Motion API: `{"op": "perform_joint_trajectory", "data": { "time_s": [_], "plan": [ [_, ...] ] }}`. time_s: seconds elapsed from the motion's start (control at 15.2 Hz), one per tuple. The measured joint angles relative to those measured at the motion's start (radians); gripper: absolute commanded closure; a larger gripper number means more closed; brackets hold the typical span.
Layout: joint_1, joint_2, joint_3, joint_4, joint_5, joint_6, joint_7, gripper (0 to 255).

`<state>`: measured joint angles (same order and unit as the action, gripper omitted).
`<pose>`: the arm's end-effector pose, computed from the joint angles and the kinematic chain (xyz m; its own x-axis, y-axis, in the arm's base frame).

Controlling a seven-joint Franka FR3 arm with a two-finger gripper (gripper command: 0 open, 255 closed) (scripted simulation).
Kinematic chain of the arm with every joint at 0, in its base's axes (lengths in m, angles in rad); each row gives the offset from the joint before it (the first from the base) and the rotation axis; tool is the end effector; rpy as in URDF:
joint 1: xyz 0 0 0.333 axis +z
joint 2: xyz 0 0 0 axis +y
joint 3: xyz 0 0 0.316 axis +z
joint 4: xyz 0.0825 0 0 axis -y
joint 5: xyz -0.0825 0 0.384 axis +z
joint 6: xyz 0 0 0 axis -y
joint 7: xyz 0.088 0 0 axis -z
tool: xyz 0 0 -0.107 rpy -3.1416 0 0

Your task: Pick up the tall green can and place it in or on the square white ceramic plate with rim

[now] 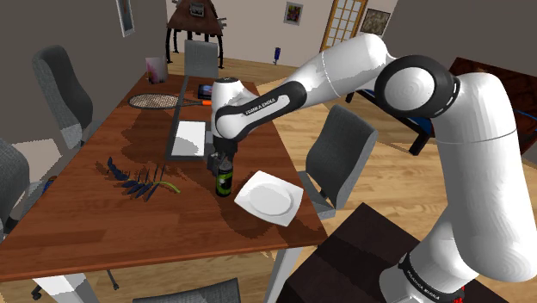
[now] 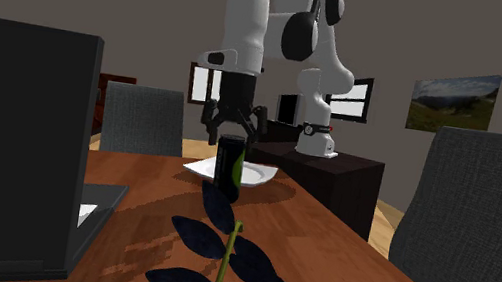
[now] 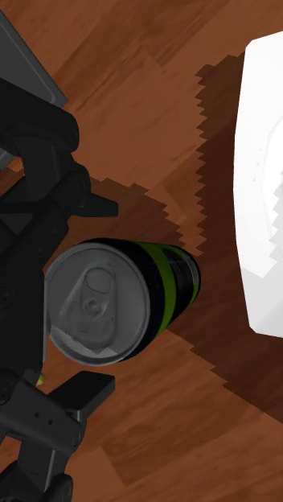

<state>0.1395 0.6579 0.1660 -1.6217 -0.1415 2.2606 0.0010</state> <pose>0.6637 0.1904 0.2415 0.9354 0.3536 -0.0080 0.3537 -0.9353 0.0071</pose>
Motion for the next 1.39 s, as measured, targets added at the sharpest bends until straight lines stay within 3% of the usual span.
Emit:
{"op": "perform_joint_trajectory", "data": {
  "time_s": [0.26, 0.33, 0.99, 1.39],
  "plan": [
    [0.0, 0.001, 0.0, -0.001, 0.0, 0.002, 0.0, 0],
    [0.0, 0.001, 0.0, -0.001, 0.0, 0.002, 0.0, 255],
    [0.0, 0.001, 0.0, -0.001, 0.0, 0.002, 0.0, 255],
    [-0.003, -0.037, 0.005, 0.012, 0.008, -0.048, -0.005, 255]
  ]
}}
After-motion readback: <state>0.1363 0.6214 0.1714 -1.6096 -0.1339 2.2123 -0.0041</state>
